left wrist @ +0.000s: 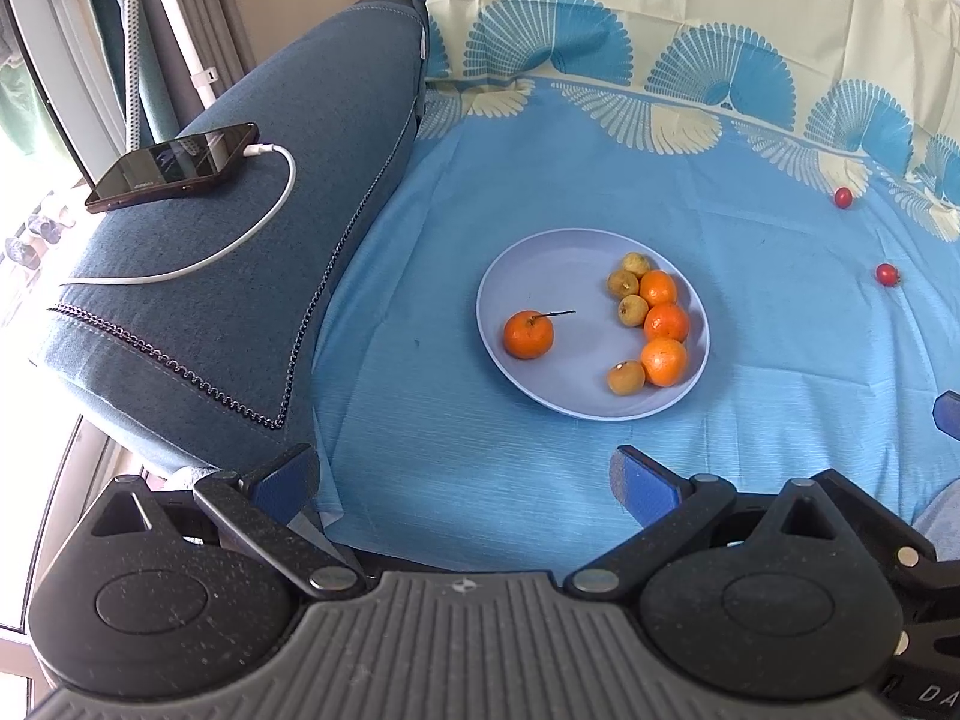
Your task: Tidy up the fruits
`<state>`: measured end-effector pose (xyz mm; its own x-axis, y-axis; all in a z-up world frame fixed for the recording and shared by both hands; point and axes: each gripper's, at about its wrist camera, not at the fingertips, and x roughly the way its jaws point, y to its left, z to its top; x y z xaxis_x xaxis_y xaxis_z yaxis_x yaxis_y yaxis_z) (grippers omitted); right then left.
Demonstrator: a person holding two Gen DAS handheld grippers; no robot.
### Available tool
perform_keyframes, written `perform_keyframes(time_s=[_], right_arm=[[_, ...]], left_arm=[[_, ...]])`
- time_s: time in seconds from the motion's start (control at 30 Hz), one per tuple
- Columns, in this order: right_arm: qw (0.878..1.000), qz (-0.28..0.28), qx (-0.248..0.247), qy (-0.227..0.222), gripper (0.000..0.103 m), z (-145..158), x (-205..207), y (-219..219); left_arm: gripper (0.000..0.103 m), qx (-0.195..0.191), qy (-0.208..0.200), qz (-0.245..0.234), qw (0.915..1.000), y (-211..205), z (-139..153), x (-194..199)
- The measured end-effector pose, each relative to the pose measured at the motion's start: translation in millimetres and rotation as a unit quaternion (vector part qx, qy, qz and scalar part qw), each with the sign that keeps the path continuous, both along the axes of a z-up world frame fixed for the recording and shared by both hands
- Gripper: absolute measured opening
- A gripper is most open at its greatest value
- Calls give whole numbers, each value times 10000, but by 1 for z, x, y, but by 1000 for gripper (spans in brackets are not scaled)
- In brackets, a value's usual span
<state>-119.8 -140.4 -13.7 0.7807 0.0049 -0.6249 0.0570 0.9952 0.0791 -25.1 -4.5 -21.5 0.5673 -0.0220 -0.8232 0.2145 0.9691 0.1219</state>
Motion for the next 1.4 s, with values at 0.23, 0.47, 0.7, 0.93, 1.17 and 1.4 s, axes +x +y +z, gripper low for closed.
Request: perform_keyframes(time_s=[0.23,0.47,0.7,0.93,1.17,1.4], right_arm=[[9997,-183,141,95,102,-8,9,-13],[9983,-507,249,157,102,-19,20,-42],[9924,-1221,116,69,102,-35,41,-103],[9704,-2401,-188,-175,102,-65,75,-212],[9457,-3244,-200,-8,102,-128,124,-317],[9534,-2987,-346,256,96,-185,166,-370]], left_arm=[[103,70,97,-47,9999,-13,-3,15],[103,151,178,-194,9995,-41,-6,38],[103,188,92,-481,9986,-95,-2,78],[103,136,-83,-994,9949,-193,-3,139],[103,83,-84,-1800,9836,-329,-50,204],[103,78,-255,-2848,9582,-455,-111,243]])
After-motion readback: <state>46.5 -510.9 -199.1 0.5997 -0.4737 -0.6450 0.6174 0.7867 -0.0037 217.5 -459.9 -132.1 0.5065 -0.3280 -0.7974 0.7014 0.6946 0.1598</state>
